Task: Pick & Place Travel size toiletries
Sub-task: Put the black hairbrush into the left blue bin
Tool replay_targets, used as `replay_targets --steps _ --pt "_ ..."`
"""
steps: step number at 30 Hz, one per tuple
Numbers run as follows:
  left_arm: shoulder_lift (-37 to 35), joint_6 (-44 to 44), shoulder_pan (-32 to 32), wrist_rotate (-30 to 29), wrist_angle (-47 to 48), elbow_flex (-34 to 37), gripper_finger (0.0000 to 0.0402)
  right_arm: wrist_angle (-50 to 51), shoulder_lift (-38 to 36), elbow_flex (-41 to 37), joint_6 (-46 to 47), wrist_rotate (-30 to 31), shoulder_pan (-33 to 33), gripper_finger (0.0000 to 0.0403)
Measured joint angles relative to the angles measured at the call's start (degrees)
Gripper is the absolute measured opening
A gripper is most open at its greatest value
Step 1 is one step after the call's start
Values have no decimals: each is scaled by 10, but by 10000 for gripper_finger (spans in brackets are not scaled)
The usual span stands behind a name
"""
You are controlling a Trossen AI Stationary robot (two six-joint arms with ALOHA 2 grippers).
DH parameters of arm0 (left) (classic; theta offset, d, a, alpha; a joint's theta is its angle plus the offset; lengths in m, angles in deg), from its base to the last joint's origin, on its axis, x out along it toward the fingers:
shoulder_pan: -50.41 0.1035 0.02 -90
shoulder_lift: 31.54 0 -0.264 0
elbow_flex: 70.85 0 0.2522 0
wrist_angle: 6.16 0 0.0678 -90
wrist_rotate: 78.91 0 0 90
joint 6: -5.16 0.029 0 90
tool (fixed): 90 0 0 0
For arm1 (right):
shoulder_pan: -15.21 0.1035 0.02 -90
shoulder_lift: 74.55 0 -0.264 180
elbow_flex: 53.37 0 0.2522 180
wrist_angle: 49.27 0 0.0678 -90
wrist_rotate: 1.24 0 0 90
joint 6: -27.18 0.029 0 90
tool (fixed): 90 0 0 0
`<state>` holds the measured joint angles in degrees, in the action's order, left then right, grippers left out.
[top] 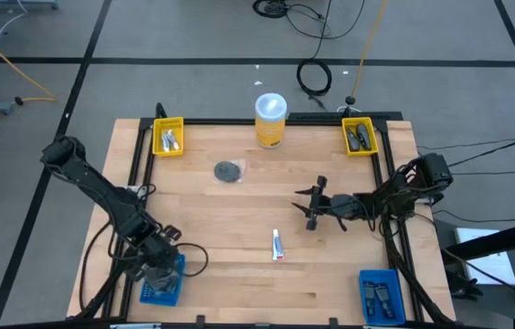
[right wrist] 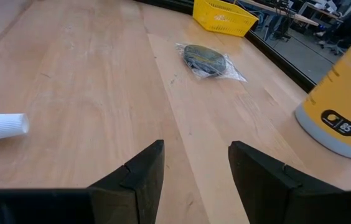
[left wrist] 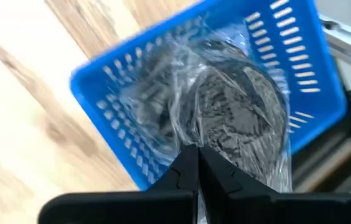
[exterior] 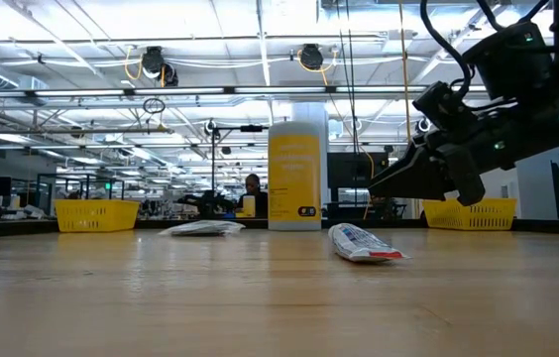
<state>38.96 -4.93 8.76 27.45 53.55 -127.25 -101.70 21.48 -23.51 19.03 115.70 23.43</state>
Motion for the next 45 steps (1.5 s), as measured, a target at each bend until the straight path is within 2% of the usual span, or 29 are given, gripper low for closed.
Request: replay_targets --steps 4,8,10,15,19,23,27,31,34,37,45 --pt "0 30 0 -44 -19 0 0 0 0 0 2 0 -7 171" --pt "0 6 0 -103 -38 0 6 0 0 0 13 -1 -8 171" --pt "0 -40 0 -129 -38 0 13 0 0 0 14 -1 -8 171" --pt "0 -217 19 -195 -38 0 49 0 0 0 15 -1 -8 171" --pt "-1 -297 43 -193 -50 0 96 0 0 0 15 -2 -8 171" --pt "-17 -364 71 -185 -106 0 144 0 0 0 15 -2 -8 171" --pt "-41 -420 102 -126 -168 0 185 0 0 0 15 -2 -8 171" --pt "-55 -443 107 -84 -169 0 202 1 0 0 15 -2 -8 171" --pt "-54 -439 104 -85 -148 0 192 4 0 0 15 -2 -8 171" --pt "-44 -432 101 -99 -153 0 161 5 0 0 15 -2 -8 171" --pt "24 -287 103 -160 -260 0 24 5 0 0 15 -2 -8 171"
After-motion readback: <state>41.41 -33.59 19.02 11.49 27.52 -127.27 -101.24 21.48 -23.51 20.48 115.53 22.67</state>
